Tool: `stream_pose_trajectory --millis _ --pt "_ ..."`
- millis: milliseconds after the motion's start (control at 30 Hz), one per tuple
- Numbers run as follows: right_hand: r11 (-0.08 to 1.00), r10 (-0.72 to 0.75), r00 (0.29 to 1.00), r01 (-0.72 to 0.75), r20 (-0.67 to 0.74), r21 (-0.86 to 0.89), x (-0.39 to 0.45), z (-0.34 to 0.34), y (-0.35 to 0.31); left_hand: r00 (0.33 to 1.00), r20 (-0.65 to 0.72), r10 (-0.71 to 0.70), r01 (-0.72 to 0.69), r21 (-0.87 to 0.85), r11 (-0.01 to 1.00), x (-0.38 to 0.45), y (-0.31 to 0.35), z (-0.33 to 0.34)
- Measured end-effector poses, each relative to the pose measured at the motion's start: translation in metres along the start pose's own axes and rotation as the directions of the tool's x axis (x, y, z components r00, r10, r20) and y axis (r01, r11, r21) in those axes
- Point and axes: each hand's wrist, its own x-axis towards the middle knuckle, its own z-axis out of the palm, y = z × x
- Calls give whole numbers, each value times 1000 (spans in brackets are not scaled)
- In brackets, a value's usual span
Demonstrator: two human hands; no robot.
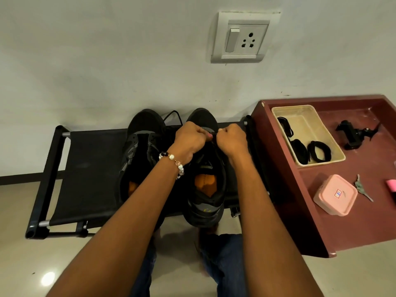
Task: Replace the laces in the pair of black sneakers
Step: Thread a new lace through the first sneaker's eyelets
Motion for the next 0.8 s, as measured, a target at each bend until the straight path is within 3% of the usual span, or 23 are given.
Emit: stream_pose_trajectory --millis 100,233,300,400,467,533,667,700,800 --pt "960 104 995 -96 -13 263 1 -4 4 995 -103 12 -25 -129 991 -5 -3 -4" --pt "745 148 989 -99 -19 659 -9 -27 0 973 -199 117 -143 -122 982 -12 -2 -13" --pt "553 128 989 -15 -68 833 -14 -47 -4 962 -223 159 -189 -119 975 -13 0 -19" --pt "133 29 990 133 -137 982 -18 -67 -5 953 -227 199 -257 -263 930 -13 5 -26" --pt "26 -6 989 148 -148 989 -18 -68 -6 957 -193 215 -272 -350 896 -13 7 -28" --pt "94 9 989 145 -146 985 -17 -62 -4 963 -154 221 -263 -371 891 -14 8 -28" --pt "544 -33 981 179 -193 820 -14 -47 0 973 -132 190 -231 -479 847 -18 8 -25" --pt "610 -65 983 177 -173 773 -15 -44 -1 976 -128 178 -219 -513 830 -18 7 -25" --pt "649 -149 987 137 -51 748 -20 -37 -9 984 -130 122 -177 -619 765 -17 8 -24"
